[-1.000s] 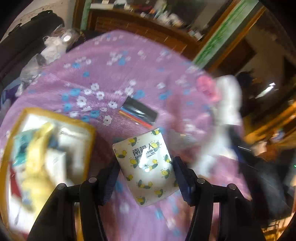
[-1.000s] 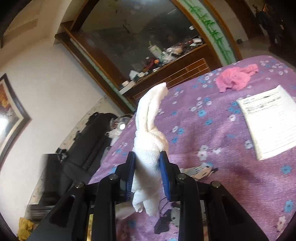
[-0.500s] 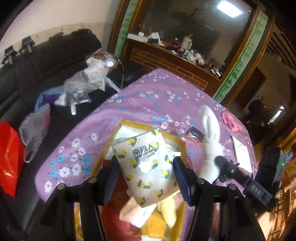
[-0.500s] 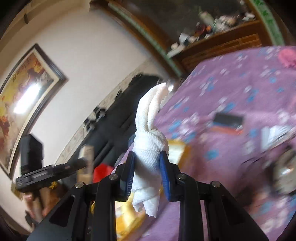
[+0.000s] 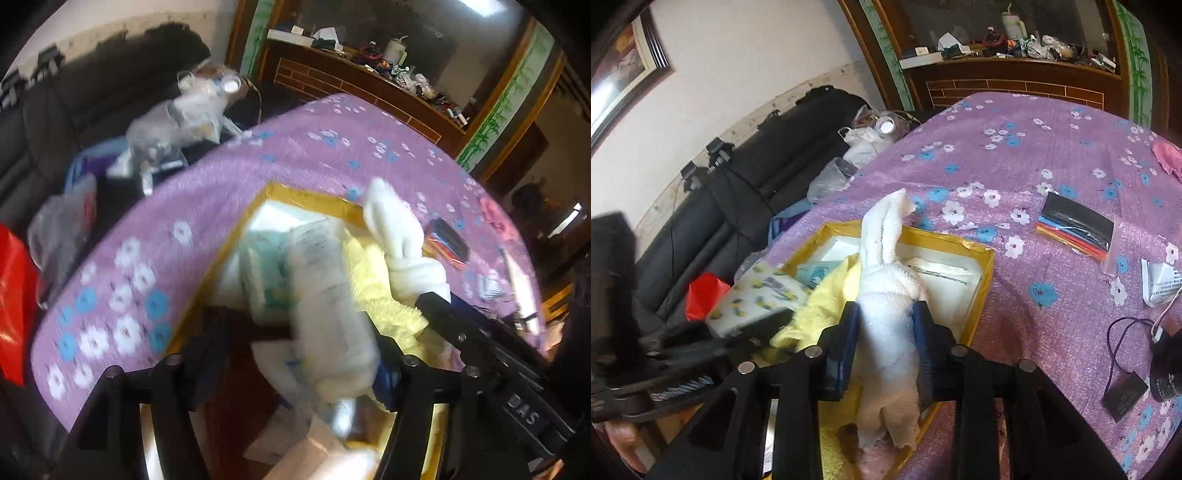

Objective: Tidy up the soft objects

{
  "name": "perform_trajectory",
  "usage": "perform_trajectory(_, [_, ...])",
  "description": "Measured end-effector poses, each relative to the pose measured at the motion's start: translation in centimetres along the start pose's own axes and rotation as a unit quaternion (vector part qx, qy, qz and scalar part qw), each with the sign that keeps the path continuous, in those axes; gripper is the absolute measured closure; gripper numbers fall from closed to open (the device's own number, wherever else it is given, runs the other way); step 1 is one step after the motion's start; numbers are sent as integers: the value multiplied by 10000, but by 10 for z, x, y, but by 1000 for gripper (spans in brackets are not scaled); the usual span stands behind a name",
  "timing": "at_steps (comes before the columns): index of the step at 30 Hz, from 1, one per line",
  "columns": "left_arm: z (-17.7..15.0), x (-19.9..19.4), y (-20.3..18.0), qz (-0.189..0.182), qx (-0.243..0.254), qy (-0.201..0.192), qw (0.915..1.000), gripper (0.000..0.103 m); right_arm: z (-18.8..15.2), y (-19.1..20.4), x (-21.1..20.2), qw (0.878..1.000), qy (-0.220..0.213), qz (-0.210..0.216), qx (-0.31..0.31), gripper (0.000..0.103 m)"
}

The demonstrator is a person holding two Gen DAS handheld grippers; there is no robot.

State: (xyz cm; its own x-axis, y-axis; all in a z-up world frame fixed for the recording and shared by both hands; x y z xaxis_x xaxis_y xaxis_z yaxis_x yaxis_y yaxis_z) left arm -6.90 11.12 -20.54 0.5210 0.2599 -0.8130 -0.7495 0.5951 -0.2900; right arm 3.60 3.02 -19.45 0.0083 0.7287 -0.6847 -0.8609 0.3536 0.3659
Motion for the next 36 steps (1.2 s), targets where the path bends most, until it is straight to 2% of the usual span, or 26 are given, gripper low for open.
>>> perform_trajectory(1, [-1,-4,-1,-34,52,-52,10000,28,0,1,-6,9998,-40,166,61,57])
perform_trajectory(2, [-2,-9,-2,49,104,-133,9998,24,0,3,-12,9995,-98,264,110,45])
perform_trajectory(3, [-2,-16,-2,107,119,-241,9996,23,0,3,-23,9988,-252,378,170,39])
perform_trajectory(5, [-2,-32,-5,45,92,-514,9986,10,1,4,-35,9980,-422,445,169,33])
perform_trajectory(6, [-3,-41,-8,37,61,-634,9980,8,0,3,-42,9976,-486,460,168,31])
perform_trajectory(9, [-4,-61,-16,-6,21,-923,9957,5,-3,-4,-56,9966,-555,509,339,30])
perform_trajectory(11, [-5,-68,-24,96,144,-1078,9940,4,-4,-7,-63,9958,-635,561,357,25])
perform_trajectory(15, [-11,-68,-36,270,407,-988,9939,4,-7,-16,-70,9946,-685,607,484,23])
perform_trajectory(18, [-23,-56,-47,228,601,-441,9970,4,-14,-18,-72,9941,-597,699,577,23])
perform_trajectory(19, [-25,-56,-49,298,651,-441,9965,4,-16,-17,-73,9941,-568,753,542,22])
perform_trajectory(21, [-26,-65,-49,613,690,-739,9930,4,-21,-18,-77,9943,-531,787,484,22])
perform_trajectory(23, [-27,-79,-54,605,740,-980,9906,4,-24,-19,-84,9938,-607,796,477,22])
perform_trajectory(28, [-30,-90,-67,719,939,-1061,9873,4,-29,-25,-94,9929,-640,862,520,22])
perform_trajectory(32, [-33,-86,-71,813,951,-942,9877,4,-33,-31,-93,9929,-554,854,616,21])
perform_trajectory(36, [-36,-96,-80,580,886,-1040,9889,4,-39,-34,-95,9911,-386,1060,714,21])
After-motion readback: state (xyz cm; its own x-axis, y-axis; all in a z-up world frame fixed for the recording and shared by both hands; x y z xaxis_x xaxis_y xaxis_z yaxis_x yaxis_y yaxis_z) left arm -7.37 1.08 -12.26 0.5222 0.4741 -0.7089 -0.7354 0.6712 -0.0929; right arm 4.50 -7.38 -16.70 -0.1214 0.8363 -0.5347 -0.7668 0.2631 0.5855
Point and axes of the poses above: each gripper's, at about its wrist camera, not at the fingertips, and x roughly the way its jaws point, y to its left, z to its top, the point moved 7 cm from there along x, roughly the way its jaws point, and after that the axes turned 1 degree about z, right-handed, at the moved point
